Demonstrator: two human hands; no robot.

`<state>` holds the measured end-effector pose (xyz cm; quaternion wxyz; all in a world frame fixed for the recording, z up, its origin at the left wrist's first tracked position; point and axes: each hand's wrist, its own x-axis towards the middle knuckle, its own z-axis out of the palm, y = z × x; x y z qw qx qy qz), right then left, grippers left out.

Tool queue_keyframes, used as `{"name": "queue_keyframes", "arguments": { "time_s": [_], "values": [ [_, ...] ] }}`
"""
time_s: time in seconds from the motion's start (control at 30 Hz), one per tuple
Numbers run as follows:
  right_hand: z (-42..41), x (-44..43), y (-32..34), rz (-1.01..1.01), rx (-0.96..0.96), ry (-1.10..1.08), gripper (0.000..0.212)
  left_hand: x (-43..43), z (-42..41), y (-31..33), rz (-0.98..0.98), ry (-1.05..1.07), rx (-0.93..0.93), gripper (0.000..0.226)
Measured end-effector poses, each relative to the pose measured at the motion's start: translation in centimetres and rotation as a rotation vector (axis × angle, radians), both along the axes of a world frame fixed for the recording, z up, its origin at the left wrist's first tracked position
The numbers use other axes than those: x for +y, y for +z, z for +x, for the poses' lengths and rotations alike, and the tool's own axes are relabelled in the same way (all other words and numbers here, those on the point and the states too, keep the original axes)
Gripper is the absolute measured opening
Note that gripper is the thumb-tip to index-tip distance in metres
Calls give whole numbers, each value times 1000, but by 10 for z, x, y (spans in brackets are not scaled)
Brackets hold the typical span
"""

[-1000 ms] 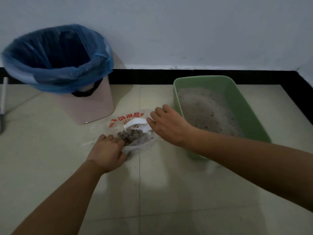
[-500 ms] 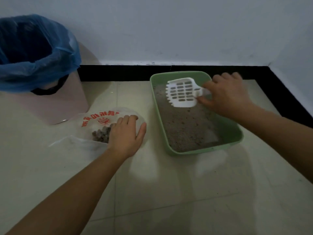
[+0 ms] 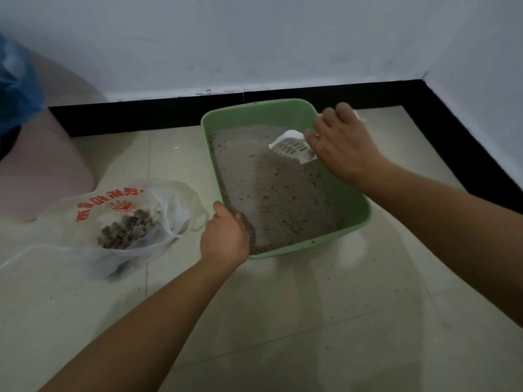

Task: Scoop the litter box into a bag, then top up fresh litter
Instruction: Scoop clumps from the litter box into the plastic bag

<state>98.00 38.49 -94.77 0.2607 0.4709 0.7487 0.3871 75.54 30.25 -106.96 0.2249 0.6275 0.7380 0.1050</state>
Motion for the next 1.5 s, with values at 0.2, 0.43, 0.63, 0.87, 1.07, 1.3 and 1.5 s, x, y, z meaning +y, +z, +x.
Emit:
{"name": "queue_keyframes", "arguments": {
  "time_s": [0.2,0.43,0.63,0.87,1.07,1.3,1.5],
  "values": [
    [14,-21,-20,-75,0,210,41,-3,0,-7,90,16,-22,31],
    [37,-43,-12,0,115,260,41,-2,-1,-12,114,27,-53,32],
    [9,-28,-17,-165,59,285,44,-3,-1,-8,98,36,-71,26],
    [40,-25,4,-355,138,267,46,-4,-1,-11,147,37,-104,29],
    [56,-13,-19,-513,39,120,45,-10,-2,-12,220,73,-201,36],
    [77,7,-41,-625,216,91,49,-15,2,-15,288,164,-394,49],
    [51,-18,-104,-761,806,89,58,-17,3,-18,291,229,-482,45]
  ]
}}
